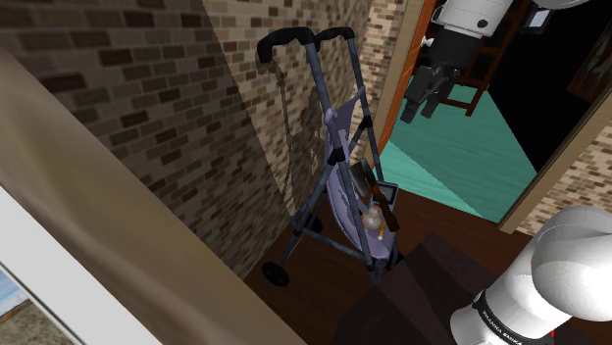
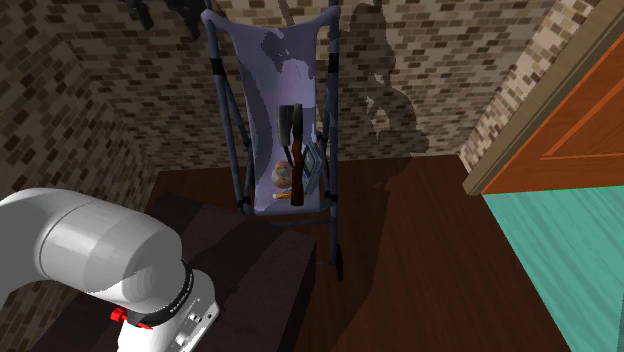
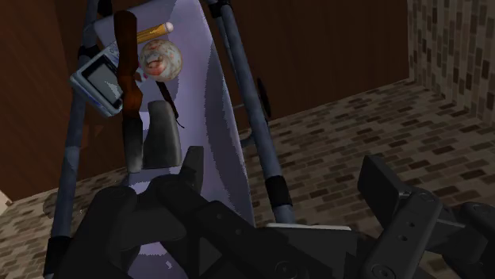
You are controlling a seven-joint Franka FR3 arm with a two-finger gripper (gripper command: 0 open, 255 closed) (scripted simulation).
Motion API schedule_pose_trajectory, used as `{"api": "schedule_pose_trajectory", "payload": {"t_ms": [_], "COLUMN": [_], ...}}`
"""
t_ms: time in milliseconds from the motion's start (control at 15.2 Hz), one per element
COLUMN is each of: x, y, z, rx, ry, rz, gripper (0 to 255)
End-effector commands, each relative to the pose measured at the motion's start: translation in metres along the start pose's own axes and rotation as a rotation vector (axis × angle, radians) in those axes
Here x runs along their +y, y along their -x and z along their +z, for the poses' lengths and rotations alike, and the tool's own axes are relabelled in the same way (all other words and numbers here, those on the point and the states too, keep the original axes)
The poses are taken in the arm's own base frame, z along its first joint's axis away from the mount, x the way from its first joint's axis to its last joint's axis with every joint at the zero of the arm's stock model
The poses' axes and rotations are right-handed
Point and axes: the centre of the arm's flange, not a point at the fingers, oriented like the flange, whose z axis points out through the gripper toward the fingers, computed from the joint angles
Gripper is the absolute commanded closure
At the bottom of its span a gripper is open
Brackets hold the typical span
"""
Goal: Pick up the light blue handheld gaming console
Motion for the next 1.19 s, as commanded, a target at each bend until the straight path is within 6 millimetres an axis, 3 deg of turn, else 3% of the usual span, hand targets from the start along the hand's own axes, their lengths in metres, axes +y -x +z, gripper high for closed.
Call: {"api": "schedule_pose_trajectory", "payload": {"t_ms": [0,1122], "x": [0.0,0.196], "y": [0.0,0.004], "z": [0.0,0.156], "rx": [0.0,0.073], "ry": [0.0,-0.208], "rz": [0.0,-0.026], "gripper": [0,0]}}
